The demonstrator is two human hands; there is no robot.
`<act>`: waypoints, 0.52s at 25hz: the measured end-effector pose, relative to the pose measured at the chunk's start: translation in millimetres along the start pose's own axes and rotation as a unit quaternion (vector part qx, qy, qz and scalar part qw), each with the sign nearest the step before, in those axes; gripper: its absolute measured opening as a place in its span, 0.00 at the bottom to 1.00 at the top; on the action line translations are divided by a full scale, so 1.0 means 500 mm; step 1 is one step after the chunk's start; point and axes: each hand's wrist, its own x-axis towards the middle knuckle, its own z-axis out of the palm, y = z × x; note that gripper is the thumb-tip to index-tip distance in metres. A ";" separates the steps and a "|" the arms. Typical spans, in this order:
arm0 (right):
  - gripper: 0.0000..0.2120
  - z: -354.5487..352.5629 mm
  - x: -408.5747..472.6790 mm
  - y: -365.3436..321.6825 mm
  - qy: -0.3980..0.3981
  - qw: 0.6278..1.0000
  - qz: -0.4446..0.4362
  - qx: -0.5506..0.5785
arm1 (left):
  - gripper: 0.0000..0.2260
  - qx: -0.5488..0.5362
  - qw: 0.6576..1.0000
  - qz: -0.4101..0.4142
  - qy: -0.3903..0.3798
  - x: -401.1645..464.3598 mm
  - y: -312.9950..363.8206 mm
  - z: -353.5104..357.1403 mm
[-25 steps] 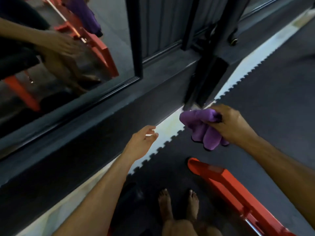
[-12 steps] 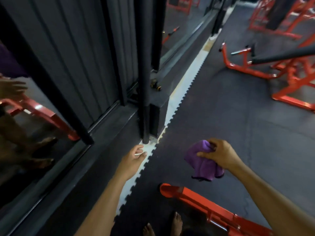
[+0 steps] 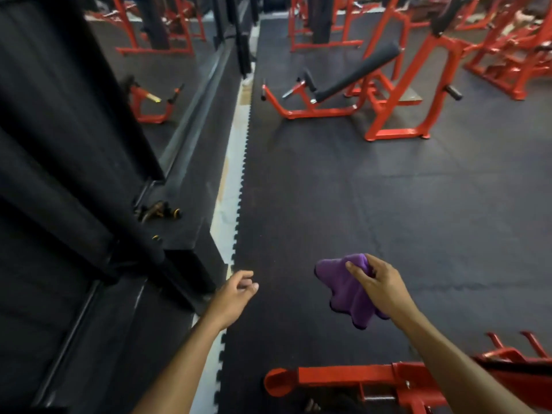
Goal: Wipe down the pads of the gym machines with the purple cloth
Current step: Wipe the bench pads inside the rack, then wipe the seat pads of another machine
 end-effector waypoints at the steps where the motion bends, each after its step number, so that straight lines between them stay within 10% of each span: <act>1: 0.06 -0.015 0.010 0.012 0.016 1.000 0.010 0.001 | 0.13 0.009 1.000 0.008 -0.006 0.039 0.026 0.009; 13: 0.07 -0.063 0.218 0.109 0.158 0.967 0.185 -0.079 | 0.12 0.074 0.990 0.064 -0.103 0.492 0.178 0.049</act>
